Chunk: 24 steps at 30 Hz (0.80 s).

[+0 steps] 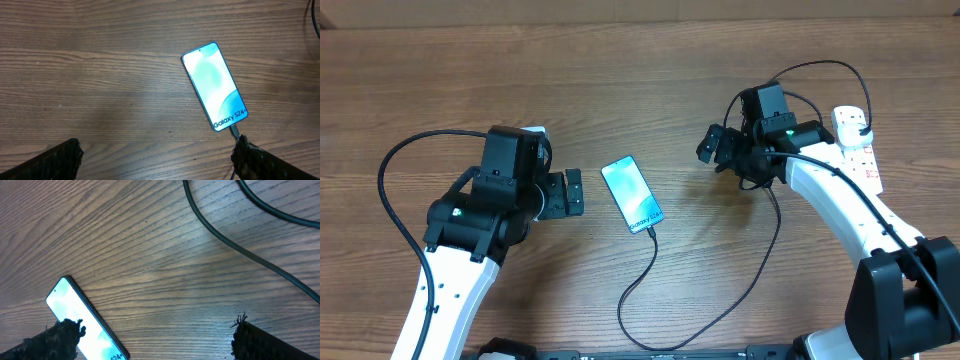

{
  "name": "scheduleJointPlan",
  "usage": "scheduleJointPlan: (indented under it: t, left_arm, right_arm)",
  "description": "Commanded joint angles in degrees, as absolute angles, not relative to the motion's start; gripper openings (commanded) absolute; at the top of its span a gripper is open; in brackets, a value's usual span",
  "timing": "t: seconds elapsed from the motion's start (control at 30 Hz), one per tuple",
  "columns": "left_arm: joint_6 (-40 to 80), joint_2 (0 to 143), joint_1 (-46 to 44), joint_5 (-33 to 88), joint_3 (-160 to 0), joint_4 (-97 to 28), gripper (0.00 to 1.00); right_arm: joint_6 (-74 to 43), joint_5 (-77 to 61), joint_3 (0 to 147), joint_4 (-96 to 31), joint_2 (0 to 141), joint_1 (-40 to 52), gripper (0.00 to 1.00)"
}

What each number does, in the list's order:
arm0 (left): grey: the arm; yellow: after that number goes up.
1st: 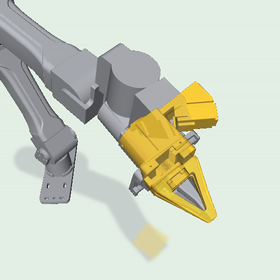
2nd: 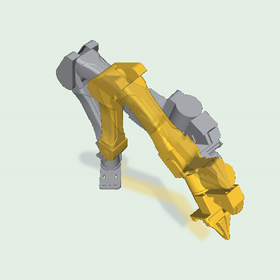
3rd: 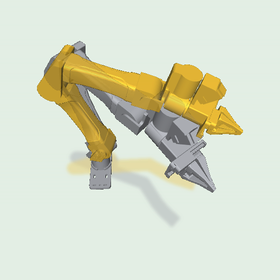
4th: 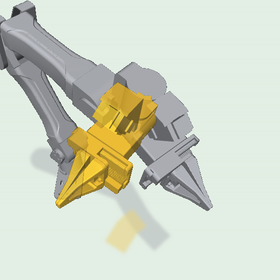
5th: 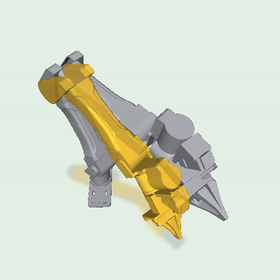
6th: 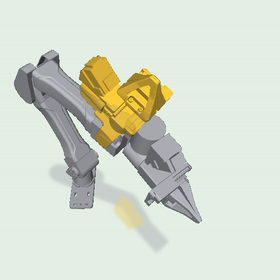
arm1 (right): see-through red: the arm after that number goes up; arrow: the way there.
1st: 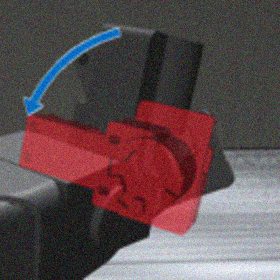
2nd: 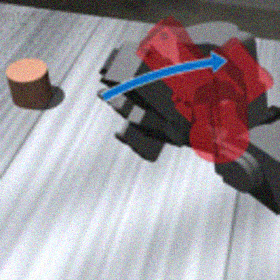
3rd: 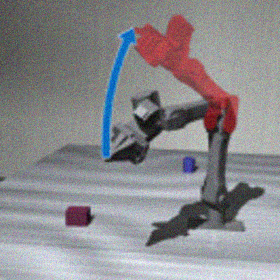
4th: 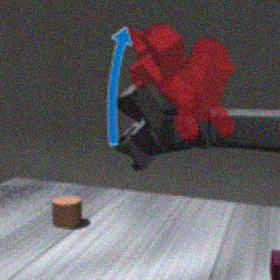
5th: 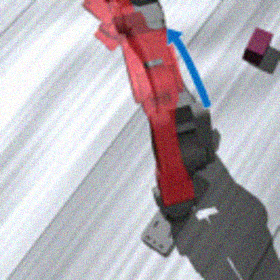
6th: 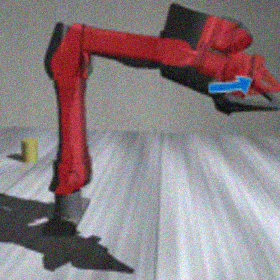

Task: Plug charger to phone and switch on socket
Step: 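Open the left gripper and lift it away from the phone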

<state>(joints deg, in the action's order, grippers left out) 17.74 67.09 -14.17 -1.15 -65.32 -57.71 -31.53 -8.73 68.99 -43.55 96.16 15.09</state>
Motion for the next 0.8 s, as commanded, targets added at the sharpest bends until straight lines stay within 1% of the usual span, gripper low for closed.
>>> scheduleJointPlan:
  t: [0.0,0.77]
  left_arm:
    - [16.3,67.0,-13.9,-1.9,-66.3,-57.9,1.0]
    - [16.3,67.1,-13.9,-1.9,-66.3,-58.7,0.99]
  right_arm:
    - [-31.7,-8.6,68.7,-43.3,95.3,15.4,1.0]
    - [-31.7,-8.6,68.7,-43.9,95.3,15.4,1.0]
